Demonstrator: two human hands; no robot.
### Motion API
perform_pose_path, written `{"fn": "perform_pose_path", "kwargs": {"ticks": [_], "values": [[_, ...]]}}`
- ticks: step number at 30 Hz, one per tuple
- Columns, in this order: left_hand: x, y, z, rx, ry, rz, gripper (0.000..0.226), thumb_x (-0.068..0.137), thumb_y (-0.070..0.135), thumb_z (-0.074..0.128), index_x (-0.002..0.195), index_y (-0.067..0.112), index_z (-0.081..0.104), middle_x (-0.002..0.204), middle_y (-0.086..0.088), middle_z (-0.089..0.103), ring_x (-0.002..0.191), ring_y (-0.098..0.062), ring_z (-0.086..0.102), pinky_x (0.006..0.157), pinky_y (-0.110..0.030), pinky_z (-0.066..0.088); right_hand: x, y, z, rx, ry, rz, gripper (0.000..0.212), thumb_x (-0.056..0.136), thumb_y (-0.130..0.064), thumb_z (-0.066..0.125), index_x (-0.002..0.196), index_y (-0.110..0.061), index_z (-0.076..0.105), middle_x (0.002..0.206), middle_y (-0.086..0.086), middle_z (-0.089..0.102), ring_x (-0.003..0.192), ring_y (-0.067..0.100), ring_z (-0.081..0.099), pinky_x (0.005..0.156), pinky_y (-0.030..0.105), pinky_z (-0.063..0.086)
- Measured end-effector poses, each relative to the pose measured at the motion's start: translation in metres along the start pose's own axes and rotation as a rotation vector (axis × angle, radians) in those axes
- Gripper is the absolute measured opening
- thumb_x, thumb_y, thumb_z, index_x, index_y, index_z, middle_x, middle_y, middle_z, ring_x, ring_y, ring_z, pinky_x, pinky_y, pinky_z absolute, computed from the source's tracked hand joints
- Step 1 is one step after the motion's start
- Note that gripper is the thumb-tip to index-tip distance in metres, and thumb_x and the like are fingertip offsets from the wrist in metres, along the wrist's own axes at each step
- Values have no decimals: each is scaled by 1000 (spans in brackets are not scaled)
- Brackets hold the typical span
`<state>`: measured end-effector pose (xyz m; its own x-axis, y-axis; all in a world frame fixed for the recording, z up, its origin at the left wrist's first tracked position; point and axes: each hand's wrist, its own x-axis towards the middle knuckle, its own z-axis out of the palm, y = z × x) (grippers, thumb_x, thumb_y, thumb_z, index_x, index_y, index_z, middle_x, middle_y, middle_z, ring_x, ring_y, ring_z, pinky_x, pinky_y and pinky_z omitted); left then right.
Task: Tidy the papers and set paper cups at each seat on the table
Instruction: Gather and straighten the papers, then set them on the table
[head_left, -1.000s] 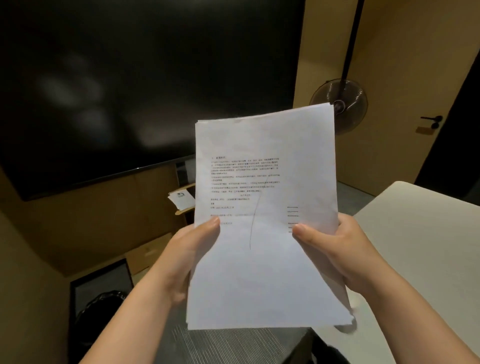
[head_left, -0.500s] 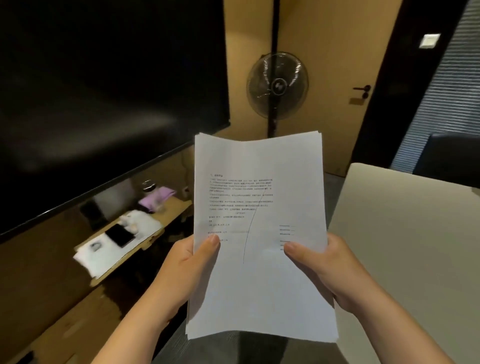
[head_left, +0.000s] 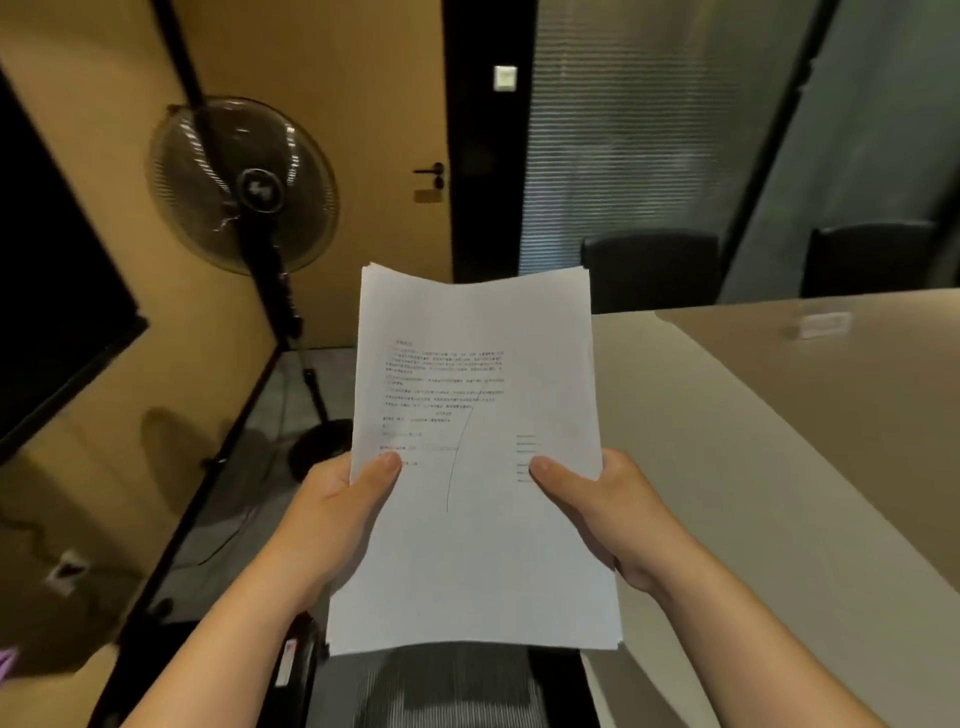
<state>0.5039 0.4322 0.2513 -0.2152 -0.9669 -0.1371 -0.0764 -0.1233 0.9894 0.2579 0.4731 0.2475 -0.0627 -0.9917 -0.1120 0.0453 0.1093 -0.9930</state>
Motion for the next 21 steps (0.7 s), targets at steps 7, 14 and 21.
{"fn": "perform_pose_path", "kwargs": {"ticks": [7, 14, 21], "values": [[187, -13, 19, 167, -207, 38, 26, 102, 27, 47, 117, 29, 69, 116, 6, 74, 108, -18, 70, 99, -50, 51, 129, 30, -34, 1, 239, 57, 19, 94, -20, 61, 108, -21, 73, 107, -2, 77, 99, 21, 73, 96, 47, 54], [375, 16, 68, 398, -323, 47, 23, 99, 32, 52, 116, 34, 68, 110, 16, 74, 100, -8, 71, 89, -39, 58, 273, 32, -85, 78, 424, 126, 18, 93, -23, 61, 108, -20, 72, 98, -2, 79, 87, 17, 76, 73, 33, 61], [530, 28, 112, 531, -477, 35, 16, 96, 34, 57, 103, 23, 67, 101, 2, 73, 89, -22, 72, 73, -43, 58, 375, 46, -122, 221, 657, 177, 16, 95, -20, 62, 107, -16, 72, 101, 5, 78, 90, 23, 75, 84, 42, 60]]}}
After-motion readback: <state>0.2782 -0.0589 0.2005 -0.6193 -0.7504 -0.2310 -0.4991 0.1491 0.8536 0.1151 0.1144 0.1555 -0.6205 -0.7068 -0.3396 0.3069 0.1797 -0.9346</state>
